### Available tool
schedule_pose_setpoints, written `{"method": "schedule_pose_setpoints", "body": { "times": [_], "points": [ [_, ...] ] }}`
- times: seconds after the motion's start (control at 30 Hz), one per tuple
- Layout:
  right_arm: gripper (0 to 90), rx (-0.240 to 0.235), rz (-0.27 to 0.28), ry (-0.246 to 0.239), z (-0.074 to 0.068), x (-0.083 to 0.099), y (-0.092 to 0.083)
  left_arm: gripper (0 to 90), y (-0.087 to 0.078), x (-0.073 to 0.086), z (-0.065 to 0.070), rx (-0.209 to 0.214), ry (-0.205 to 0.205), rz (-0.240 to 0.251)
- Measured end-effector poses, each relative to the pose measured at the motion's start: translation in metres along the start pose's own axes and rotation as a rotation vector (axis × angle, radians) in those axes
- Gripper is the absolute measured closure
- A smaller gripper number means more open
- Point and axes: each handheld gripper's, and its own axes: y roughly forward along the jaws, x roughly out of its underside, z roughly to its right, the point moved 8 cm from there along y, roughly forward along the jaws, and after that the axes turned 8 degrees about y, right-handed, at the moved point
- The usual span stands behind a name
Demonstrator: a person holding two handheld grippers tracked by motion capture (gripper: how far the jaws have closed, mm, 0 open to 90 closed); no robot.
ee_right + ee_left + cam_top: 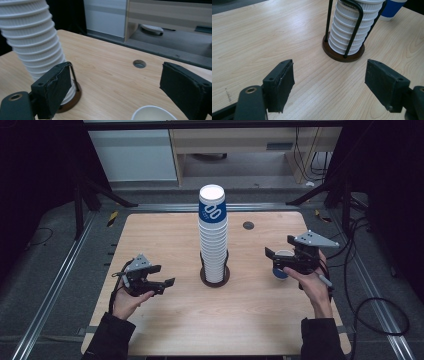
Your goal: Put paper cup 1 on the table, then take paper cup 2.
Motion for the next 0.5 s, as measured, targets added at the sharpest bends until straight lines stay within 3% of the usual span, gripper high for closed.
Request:
{"method": "schedule_pose_setpoints", "body": {
  "times": [0.37,0.5],
  "points": [
    [12.3,-0.076,0.044,-0.006,-0.024,-0.018,-0.006,22.8,-0.001,-0.002,0.001,0.001,0.001,0.004],
    [12.3,-0.127,0.071,0.001,-0.037,-0.030,-0.008,22.9,0.000,-0.001,0.002,0.002,0.003,-0.002]
  ]
}}
